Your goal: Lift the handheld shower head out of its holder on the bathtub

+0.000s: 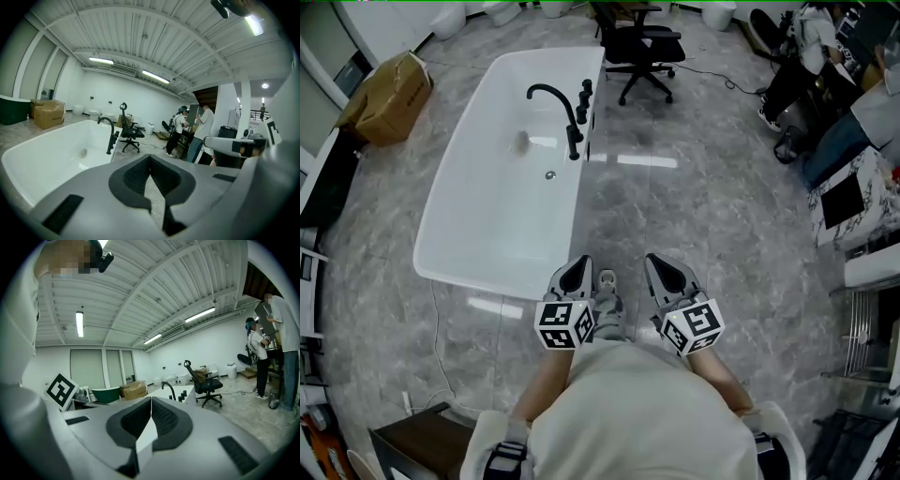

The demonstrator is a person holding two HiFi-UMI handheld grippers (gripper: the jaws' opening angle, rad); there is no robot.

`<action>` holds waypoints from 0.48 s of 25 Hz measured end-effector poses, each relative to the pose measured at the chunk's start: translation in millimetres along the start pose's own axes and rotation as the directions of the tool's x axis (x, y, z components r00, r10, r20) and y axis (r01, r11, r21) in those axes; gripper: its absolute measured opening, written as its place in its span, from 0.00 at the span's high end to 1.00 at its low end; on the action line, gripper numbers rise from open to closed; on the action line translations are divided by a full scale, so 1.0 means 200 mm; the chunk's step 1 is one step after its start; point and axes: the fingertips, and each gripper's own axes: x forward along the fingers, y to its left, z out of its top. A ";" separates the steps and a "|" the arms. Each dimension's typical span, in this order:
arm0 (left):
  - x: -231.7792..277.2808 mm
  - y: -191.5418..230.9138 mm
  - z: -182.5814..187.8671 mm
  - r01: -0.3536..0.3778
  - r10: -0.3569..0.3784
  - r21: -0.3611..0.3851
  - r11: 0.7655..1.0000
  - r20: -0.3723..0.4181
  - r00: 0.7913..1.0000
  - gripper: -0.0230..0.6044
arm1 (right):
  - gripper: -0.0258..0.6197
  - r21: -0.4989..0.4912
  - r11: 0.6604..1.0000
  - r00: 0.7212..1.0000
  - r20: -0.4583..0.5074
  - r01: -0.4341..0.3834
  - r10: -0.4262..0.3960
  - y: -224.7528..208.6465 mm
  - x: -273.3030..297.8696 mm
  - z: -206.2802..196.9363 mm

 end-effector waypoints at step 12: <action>0.48 0.24 0.22 0.008 -0.008 -0.038 0.999 -0.004 1.000 0.93 | 0.93 -0.018 1.000 1.000 0.008 -0.007 0.007 -0.28 0.49 0.19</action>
